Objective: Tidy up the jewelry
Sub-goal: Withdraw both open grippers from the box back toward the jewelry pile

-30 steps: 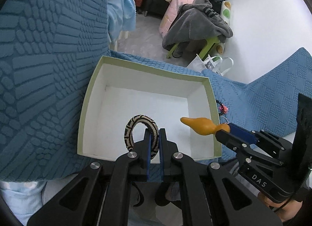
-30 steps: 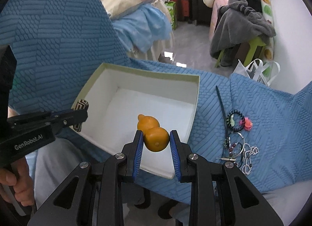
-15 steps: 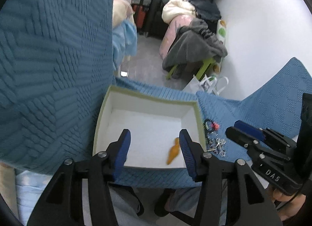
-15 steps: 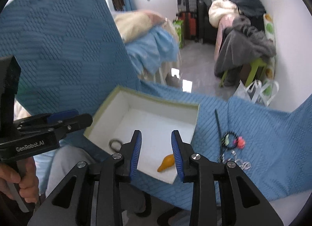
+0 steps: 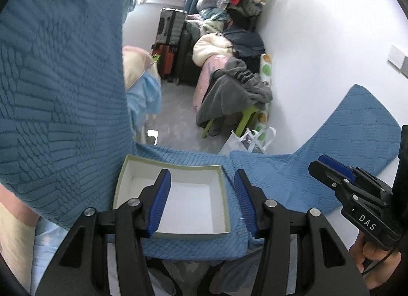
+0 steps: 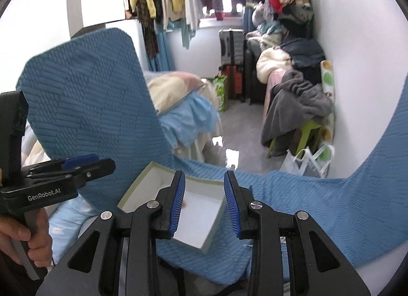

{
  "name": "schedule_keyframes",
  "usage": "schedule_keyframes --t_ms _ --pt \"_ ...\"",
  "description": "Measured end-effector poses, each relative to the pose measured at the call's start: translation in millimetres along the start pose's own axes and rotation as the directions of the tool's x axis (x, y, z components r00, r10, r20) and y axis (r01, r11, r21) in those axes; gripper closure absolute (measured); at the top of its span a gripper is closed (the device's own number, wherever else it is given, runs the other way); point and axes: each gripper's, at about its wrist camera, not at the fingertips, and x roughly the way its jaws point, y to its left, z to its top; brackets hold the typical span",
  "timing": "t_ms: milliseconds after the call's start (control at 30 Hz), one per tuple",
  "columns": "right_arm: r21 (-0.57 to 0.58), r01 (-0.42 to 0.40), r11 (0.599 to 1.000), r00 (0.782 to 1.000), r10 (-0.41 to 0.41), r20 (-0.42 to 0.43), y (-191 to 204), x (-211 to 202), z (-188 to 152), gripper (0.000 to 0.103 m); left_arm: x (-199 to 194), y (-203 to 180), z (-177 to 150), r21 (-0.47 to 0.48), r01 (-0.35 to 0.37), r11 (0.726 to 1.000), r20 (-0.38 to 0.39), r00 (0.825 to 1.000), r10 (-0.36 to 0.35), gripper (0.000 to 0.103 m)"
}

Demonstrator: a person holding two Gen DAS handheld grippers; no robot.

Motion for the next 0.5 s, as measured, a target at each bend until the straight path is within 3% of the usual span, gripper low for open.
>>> schedule_keyframes --t_ms 500 --pt "0.039 0.120 0.992 0.991 -0.122 0.054 -51.4 -54.6 -36.5 0.073 -0.4 -64.9 -13.3 0.052 0.063 0.997 0.035 0.997 -0.065 0.050"
